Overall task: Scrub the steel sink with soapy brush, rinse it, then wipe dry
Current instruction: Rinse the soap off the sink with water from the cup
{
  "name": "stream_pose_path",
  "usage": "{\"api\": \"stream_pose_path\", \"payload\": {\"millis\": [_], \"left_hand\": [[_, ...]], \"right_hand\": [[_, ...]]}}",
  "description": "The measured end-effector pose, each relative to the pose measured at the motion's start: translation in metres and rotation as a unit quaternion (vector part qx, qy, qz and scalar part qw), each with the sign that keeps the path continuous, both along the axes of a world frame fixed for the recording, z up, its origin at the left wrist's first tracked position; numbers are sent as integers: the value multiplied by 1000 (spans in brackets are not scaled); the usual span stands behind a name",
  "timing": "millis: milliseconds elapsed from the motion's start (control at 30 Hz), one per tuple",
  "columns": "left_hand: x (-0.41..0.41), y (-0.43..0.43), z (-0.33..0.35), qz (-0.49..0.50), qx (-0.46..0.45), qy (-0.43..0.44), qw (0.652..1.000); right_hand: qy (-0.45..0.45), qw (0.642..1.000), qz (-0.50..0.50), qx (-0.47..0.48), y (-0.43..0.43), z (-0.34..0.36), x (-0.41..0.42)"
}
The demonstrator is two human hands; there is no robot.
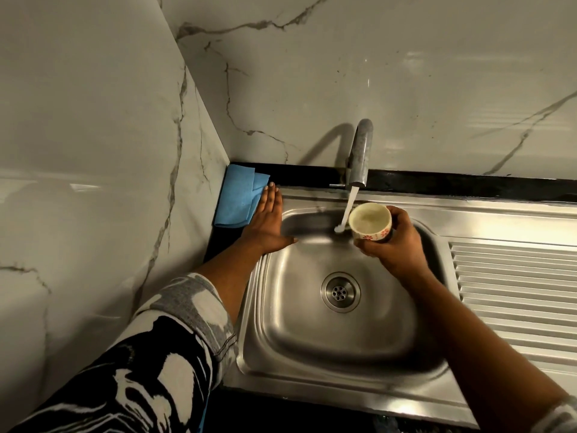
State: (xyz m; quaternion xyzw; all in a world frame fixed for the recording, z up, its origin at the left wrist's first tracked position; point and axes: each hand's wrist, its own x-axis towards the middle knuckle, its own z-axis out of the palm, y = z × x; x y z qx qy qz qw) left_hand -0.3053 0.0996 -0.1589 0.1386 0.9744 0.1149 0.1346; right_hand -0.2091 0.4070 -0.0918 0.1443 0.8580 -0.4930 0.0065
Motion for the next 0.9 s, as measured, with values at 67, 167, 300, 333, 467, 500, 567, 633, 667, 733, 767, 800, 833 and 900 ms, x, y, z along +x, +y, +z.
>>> {"api": "stream_pose_path", "payload": {"millis": [67, 167, 300, 333, 467, 500, 567, 633, 667, 733, 767, 800, 833, 900], "left_hand": [[3, 3, -1, 8, -13, 10, 1000], [7, 13, 0, 28, -32, 21, 999], [9, 27, 6, 49, -59, 23, 997], [10, 30, 6, 48, -56, 23, 997], [18, 44, -2, 31, 7, 32, 999], [19, 45, -5, 29, 12, 42, 999], [21, 41, -10, 12, 5, 60, 998], [21, 33, -12, -23, -20, 84, 996], [20, 30, -12, -27, -27, 94, 995], [18, 33, -9, 24, -11, 84, 996], [15, 38, -6, 61, -8, 68, 996], [15, 44, -5, 81, -13, 56, 995], [15, 49, -6, 68, -19, 49, 996], [21, 55, -14, -40, -31, 68, 996]], "right_hand": [[-14, 997, 2, 78, 20, 1, -6], [-34, 983, 8, 183, 39, -5, -23], [-46, 966, 40, 252, 29, -5, -45], [-44, 961, 54, 268, 22, -5, -50], [-29, 961, 73, 264, -3, -4, -61], [-22, 965, 71, 250, -6, -5, -62], [-6, 976, 56, 208, -7, -7, -60], [8, 984, 41, 175, -4, -9, -55], [14, 985, 38, 166, -4, -9, -51], [24, 988, 36, 149, -2, -9, -44], [29, 989, 33, 140, -1, -10, -41], [31, 990, 30, 136, 0, -10, -37], [32, 990, 29, 136, 0, -10, -34], [30, 990, 29, 137, 1, -12, -29]]}}
